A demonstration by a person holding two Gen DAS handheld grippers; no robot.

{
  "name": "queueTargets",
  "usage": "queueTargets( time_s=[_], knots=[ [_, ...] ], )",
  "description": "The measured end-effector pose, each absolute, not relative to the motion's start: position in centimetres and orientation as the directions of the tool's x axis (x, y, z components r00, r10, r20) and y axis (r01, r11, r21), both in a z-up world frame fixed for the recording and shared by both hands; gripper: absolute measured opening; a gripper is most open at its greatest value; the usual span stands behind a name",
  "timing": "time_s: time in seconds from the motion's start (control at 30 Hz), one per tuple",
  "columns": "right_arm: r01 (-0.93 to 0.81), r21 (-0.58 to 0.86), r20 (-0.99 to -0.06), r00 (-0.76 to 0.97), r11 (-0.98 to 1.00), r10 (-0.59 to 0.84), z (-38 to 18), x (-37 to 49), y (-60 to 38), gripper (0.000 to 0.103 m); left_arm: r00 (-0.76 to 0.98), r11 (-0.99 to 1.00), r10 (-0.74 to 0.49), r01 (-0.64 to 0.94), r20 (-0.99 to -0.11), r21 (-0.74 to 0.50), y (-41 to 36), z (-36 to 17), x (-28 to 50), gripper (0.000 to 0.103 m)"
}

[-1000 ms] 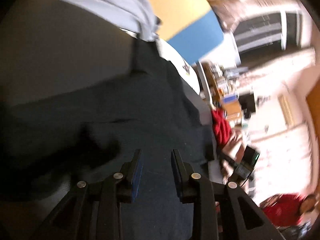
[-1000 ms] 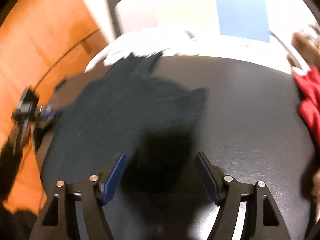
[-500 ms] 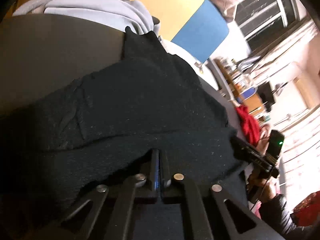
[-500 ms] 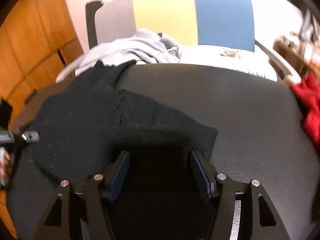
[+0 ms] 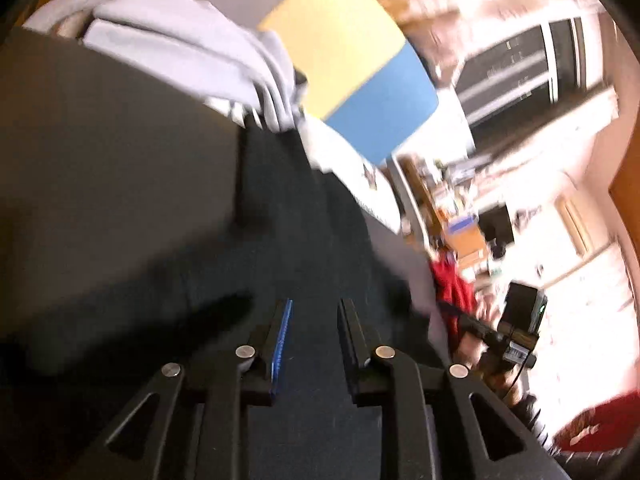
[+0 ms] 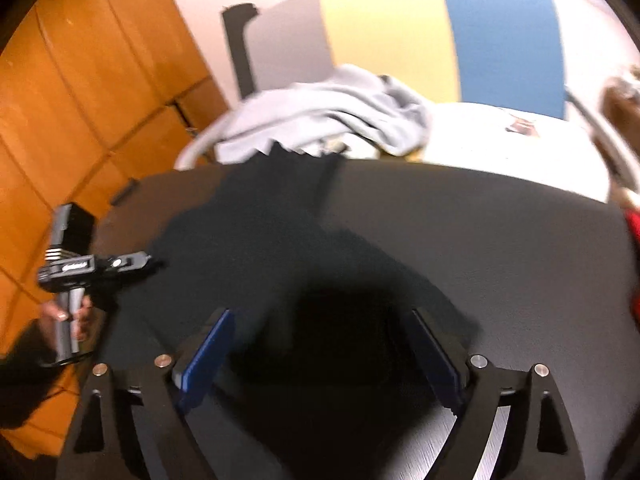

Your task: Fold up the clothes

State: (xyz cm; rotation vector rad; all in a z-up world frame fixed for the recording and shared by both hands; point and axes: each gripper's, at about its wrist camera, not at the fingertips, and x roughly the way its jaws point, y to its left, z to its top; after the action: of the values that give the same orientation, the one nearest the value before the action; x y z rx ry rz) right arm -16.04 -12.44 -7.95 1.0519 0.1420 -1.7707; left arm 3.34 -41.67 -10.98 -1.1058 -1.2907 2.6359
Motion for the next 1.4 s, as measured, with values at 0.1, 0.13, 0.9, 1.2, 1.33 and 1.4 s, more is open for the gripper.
queueTargets(
  time_s=[0.1,0.13,0.9,1.2,1.33,1.4],
  knots=[
    [0.784,0.433,-0.702,-0.017,-0.445,-0.712,-8.3,-19.0,-16.6,0.089,-0.760,-0.644,0.283,0.302,-0.585,-0.703,-44.7,-10.1,0.8,0.026],
    [0.783,0.427,-0.717,-0.012,-0.453,-0.697,-8.9,-19.9,-18.4,0.089,-0.759,-0.643,0.277,0.309,-0.590,-0.700,-45.5,-9.9,-0.1,0.030],
    [0.845,0.336,-0.803,0.027,-0.416,-0.595,-14.0,-31.3,-33.4,0.020,-0.637,-0.753,0.304,0.295,-0.708,-0.588,-49.4,-13.1,-15.7,0.002],
    [0.813,0.480,-0.675,0.102,-0.329,-0.731,-9.5,-29.4,-30.3,0.007,-0.753,-0.751,0.296,0.197,-0.588,-0.631,-47.9,-8.2,-12.9,0.002],
    [0.816,0.513,-0.612,0.131,-0.265,-0.780,-6.6,-26.7,-27.5,0.007,-0.806,-0.772,0.306,0.101,-0.506,-0.628,-46.2,-4.8,-9.1,0.002],
    [0.819,0.526,-0.579,0.147,-0.229,-0.802,-5.1,-25.1,-25.9,0.007,-0.814,-0.790,0.314,0.061,-0.489,-0.610,-44.6,-3.8,-6.8,0.002]
  ],
)
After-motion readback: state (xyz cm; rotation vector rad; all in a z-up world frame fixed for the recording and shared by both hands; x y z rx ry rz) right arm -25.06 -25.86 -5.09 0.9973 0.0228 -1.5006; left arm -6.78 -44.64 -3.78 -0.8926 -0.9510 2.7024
